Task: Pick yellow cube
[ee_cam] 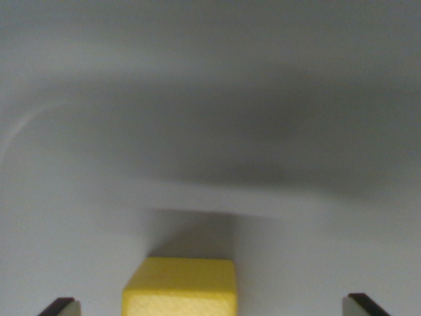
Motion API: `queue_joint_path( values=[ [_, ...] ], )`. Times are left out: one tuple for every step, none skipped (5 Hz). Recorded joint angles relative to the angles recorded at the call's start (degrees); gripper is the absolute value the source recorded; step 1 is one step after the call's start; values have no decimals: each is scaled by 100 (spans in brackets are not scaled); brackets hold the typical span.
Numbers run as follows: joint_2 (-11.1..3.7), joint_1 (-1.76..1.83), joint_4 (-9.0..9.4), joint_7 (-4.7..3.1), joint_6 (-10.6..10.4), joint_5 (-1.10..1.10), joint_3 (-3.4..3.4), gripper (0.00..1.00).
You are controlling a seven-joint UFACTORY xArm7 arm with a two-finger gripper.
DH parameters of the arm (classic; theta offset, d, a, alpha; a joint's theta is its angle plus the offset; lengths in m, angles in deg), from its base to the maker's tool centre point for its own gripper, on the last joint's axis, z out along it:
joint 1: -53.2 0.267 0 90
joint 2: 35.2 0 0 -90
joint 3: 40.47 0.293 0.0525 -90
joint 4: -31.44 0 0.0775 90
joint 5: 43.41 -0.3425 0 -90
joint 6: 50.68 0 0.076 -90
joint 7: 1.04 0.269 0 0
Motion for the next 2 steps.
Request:
queue_joint_path(
  values=[
    [0,0,0,0,0,0,0,0],
    [-129,34,76,47,-164,9,34,0]
  ],
)
